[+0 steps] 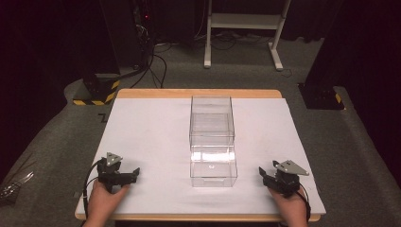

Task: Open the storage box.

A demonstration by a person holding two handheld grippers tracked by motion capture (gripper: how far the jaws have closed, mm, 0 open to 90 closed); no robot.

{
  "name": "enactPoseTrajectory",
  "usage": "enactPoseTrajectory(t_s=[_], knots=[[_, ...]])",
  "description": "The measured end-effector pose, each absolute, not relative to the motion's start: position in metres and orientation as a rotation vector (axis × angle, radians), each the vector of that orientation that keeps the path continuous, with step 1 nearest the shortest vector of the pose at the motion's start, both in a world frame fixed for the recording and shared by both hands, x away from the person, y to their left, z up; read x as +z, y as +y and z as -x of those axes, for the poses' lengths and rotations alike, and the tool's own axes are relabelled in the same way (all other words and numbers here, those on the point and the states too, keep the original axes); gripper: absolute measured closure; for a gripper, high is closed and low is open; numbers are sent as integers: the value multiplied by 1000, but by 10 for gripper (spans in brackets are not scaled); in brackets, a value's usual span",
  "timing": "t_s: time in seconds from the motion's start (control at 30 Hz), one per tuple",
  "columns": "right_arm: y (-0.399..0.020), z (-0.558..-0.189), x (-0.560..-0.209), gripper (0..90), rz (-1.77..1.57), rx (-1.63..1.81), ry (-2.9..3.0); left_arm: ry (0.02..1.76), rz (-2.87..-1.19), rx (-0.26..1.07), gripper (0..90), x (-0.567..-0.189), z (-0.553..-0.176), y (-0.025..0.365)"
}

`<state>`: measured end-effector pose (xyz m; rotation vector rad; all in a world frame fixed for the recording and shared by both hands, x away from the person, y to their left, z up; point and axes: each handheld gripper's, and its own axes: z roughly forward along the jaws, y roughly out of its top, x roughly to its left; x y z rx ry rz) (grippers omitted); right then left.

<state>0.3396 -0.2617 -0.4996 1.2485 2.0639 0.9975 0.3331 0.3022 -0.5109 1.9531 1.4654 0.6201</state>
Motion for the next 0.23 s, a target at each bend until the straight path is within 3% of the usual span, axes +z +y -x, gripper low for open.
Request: enactPoseTrajectory(t_s=[0.23], knots=[[-260, -344, -501, 355, -1274, 949, 2095, 1465, -1954, 621, 6, -511, -333, 302]])
